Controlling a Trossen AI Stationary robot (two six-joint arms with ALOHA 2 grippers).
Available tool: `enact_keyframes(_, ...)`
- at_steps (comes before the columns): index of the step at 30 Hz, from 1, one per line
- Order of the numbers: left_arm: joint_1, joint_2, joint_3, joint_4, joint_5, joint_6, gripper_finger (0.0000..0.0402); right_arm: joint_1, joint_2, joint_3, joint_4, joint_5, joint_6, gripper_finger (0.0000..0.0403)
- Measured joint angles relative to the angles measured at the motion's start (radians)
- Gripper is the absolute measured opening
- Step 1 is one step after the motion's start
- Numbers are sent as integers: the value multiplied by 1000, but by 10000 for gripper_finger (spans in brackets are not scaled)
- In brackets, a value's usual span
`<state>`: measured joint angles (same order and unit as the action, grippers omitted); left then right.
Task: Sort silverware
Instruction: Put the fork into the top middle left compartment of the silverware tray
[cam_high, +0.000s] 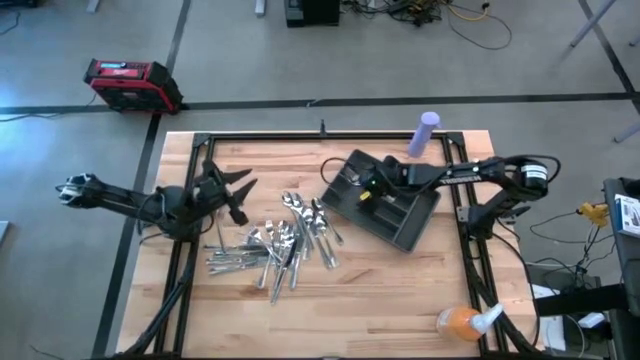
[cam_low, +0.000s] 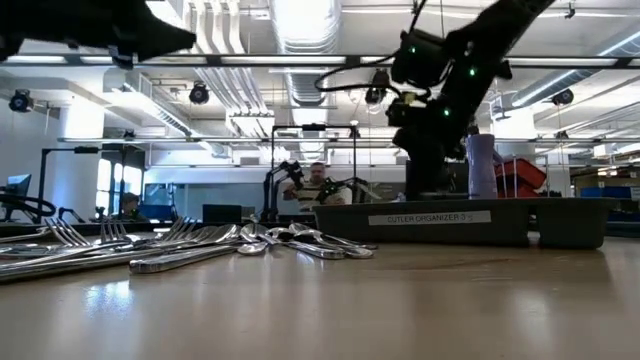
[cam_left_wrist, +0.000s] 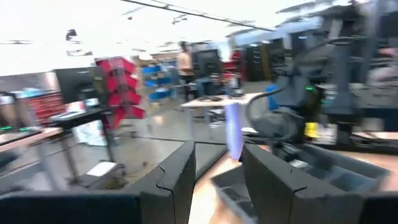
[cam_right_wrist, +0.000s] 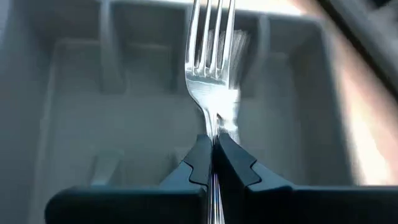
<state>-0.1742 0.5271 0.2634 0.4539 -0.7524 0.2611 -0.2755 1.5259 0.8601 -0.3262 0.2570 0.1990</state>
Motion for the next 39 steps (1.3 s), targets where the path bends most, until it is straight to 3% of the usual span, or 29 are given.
enact_keyframes(5, 164, 37, -50, 15, 16, -47, 119, -68, 64, -23, 46, -11, -76, 0)
enact_keyframes(9, 242, 79, -69, 6, 114, -99, 119, -82, 118, -22, 65, -3, -140, 0)
enact_keyframes(17, 257, 129, -69, 19, 137, -69, 119, -93, 154, -17, 78, 5, -134, 8)
enact_keyframes(22, 261, 124, -68, -3, 136, -60, 119, -91, 123, 8, 31, 54, -151, 66)
enact_keyframes(26, 261, 116, -55, -190, 136, -87, 119, -61, 72, 86, 21, 108, -195, 119)
enact_keyframes(32, 261, 136, 93, -718, 142, -254, 119, 47, 77, 206, 76, 107, -192, 172)
enact_keyframes(39, 260, 184, 171, -774, 338, -402, 119, 243, 218, 259, 420, 28, -210, 191)
